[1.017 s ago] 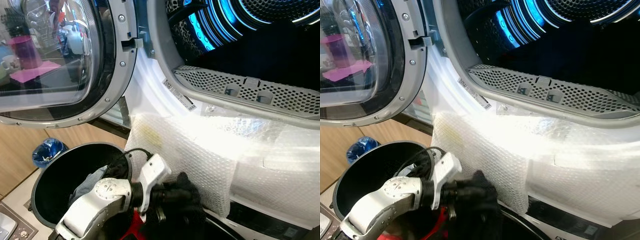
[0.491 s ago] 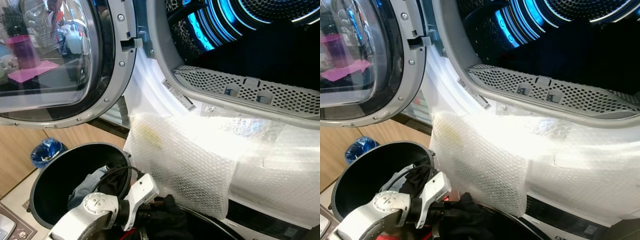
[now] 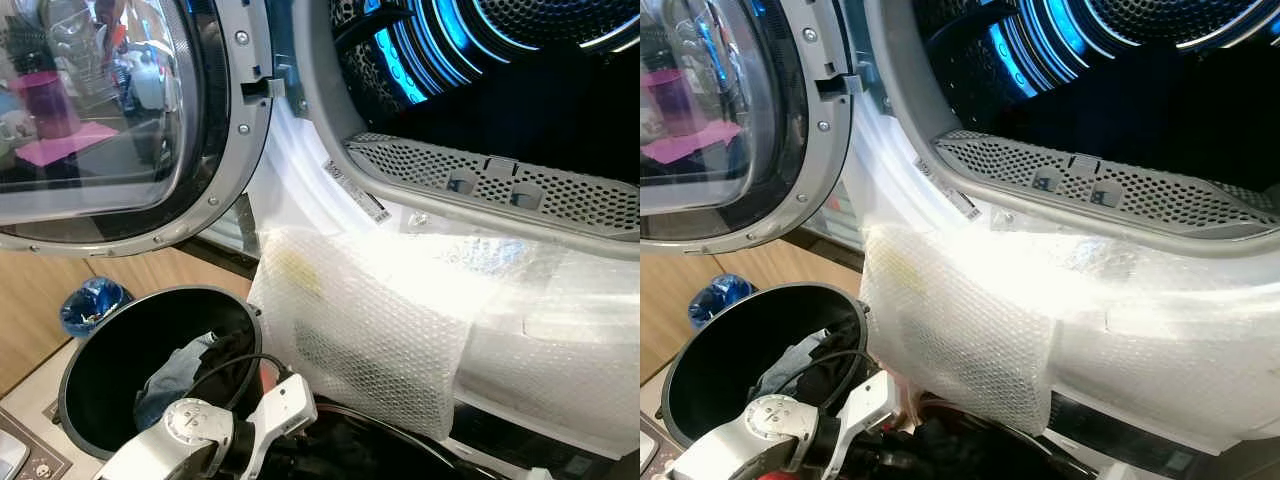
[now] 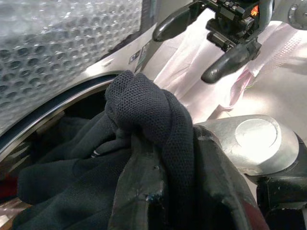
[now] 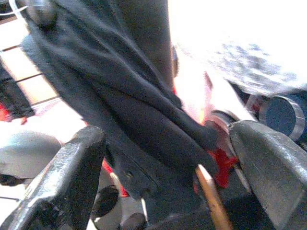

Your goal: Clothes washing

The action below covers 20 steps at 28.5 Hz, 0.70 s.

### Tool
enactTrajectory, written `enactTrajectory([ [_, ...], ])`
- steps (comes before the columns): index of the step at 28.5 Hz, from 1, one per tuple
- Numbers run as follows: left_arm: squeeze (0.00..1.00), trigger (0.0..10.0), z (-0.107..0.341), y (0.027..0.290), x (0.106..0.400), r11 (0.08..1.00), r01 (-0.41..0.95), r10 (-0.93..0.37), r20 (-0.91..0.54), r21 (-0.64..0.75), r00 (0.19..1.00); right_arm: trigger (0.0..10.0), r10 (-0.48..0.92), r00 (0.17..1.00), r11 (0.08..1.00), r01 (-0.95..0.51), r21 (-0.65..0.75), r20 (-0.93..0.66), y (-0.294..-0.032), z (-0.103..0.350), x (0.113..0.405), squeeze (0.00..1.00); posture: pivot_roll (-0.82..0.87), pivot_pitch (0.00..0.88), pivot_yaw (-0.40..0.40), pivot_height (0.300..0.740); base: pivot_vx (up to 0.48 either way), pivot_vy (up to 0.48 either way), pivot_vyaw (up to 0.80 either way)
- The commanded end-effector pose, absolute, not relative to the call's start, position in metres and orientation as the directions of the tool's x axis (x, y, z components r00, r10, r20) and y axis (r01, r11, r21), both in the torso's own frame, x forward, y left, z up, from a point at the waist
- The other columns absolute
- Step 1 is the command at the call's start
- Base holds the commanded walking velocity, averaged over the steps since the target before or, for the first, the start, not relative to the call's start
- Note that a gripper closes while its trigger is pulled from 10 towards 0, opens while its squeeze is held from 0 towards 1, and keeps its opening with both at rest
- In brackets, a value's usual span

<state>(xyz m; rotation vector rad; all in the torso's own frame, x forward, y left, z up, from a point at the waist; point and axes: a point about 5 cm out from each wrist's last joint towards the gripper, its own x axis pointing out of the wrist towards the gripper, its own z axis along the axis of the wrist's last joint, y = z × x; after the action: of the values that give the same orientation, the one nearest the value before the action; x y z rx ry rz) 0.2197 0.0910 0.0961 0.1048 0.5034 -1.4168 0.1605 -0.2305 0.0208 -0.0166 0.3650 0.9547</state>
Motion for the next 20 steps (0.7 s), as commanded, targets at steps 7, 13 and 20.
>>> enactTrajectory([
  [7, 0.00, 0.0, 0.105, 0.074, 0.226, 0.103, 0.982, -0.929, -0.369, -0.159, 0.038, 10.0, 0.896, 0.316, 0.398, -0.884, 0.247, -0.313, -0.202, 0.025, 0.146, 0.20, -0.15, 0.043, 0.048, 0.740, 0.000, 0.000, 0.00],
  [13, 0.00, 0.0, 0.106, 0.065, 0.227, 0.086, 0.985, -0.933, -0.358, -0.148, 0.028, 10.0, 0.856, 0.400, 0.473, -0.861, 0.185, -0.328, -0.190, 0.023, 0.162, 0.00, -0.16, 0.054, 0.050, 0.740, 0.000, 0.000, 0.00],
  [20, 0.00, 0.0, 0.112, 0.053, 0.230, 0.076, 0.991, -0.943, -0.332, -0.114, 0.034, 10.0, 0.859, 0.431, 0.492, -0.844, 0.213, -0.276, -0.172, 0.028, 0.170, 0.00, -0.15, 0.058, 0.044, 0.740, 0.000, 0.000, 0.00],
])
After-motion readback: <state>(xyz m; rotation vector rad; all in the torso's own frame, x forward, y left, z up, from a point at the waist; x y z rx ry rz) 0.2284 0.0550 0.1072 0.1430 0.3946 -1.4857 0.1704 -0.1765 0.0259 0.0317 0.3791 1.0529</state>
